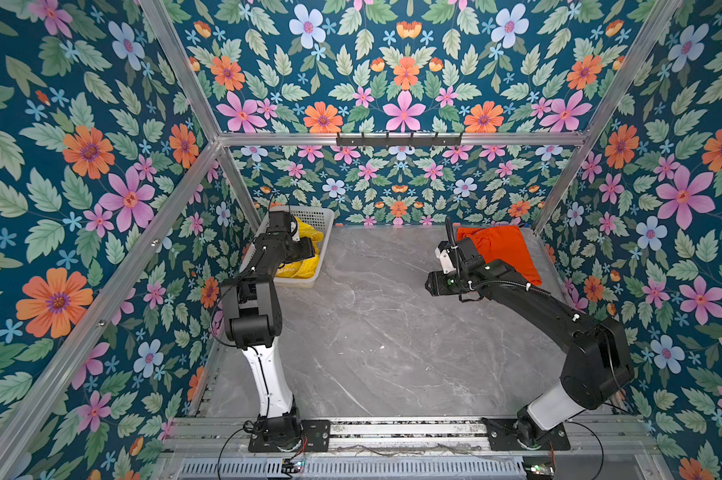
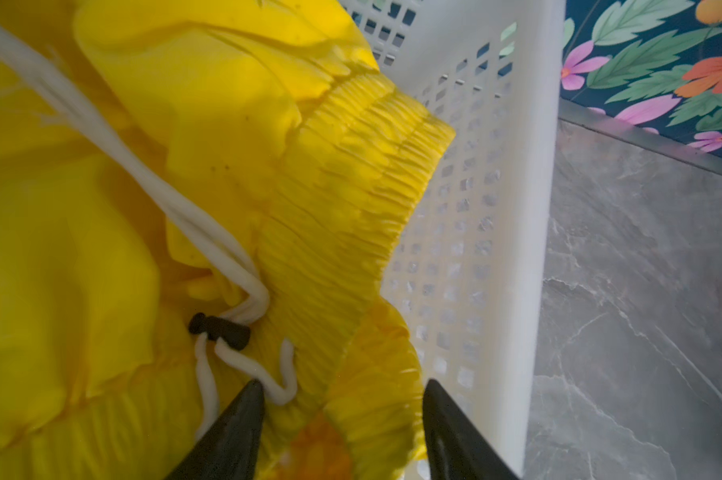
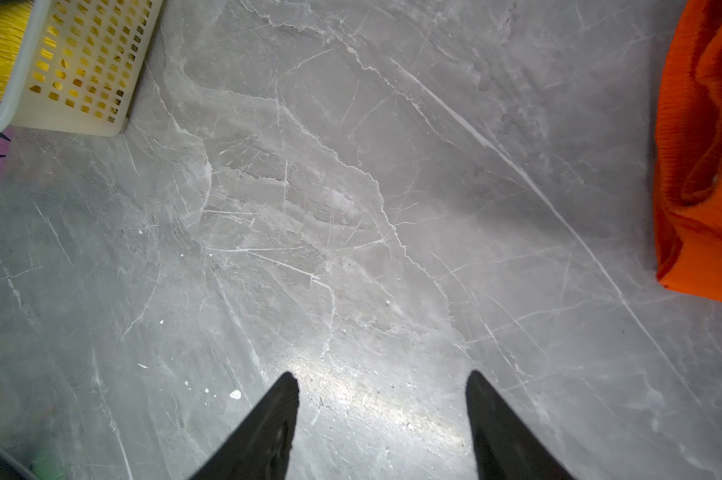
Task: Fold and stack the shorts
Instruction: 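Reach the left gripper into the basket and grasp the yellow shorts while the right withdraws, then pull the yellow shorts out of the basket onto the table with the left gripper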
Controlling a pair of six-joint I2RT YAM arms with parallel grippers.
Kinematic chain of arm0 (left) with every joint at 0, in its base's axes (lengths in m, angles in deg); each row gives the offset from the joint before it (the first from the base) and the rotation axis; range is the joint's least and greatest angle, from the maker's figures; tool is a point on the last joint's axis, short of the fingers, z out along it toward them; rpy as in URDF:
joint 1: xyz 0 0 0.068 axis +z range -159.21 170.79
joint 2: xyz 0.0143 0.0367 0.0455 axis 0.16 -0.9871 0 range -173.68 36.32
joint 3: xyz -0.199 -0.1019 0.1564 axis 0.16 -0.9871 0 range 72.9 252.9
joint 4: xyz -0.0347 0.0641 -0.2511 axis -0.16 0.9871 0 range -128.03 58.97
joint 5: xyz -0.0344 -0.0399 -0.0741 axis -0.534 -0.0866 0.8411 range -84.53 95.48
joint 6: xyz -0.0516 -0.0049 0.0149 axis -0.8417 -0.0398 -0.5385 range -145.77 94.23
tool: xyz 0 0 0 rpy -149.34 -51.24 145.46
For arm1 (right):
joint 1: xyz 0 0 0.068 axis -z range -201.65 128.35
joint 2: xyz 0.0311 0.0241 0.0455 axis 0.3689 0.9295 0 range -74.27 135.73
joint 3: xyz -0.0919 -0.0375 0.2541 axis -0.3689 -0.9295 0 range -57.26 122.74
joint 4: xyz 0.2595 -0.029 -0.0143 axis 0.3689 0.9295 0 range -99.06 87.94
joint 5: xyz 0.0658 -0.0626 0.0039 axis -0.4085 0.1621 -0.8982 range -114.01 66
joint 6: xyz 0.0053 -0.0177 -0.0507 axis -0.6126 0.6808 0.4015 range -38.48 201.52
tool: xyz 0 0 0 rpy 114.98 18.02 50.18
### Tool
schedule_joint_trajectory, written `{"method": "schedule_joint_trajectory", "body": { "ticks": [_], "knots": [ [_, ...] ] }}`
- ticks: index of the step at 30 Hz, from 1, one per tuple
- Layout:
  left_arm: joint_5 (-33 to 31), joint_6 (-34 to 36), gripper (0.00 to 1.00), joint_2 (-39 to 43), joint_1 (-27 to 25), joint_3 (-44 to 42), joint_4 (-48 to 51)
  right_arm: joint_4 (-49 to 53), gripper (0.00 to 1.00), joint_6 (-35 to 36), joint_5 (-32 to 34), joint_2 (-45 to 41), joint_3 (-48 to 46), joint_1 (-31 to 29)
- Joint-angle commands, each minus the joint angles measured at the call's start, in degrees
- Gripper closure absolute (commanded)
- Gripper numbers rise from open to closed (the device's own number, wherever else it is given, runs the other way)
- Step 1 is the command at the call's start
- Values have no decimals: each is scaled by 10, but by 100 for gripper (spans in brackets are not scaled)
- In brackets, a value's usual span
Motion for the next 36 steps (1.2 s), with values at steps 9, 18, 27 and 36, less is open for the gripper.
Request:
{"method": "schedule_joint_trajectory", "body": {
  "ticks": [9, 18, 27, 36],
  "knots": [
    [41, -23, 96, 21, 0, -31, -27, -15, 36, -19, 5, -5, 1, -1],
    [29, -33, 100, 210, -19, -20, -64, -29, 37, -18, 3, -29, 6, -1],
    [38, -3, 100, 312, -150, 85, -33, -48, 37, -22, -20, -54, 25, -2],
    [105, -12, 100, 356, -271, 96, -82, -86, 37, -36, -22, -118, -7, -1]
  ]
}}
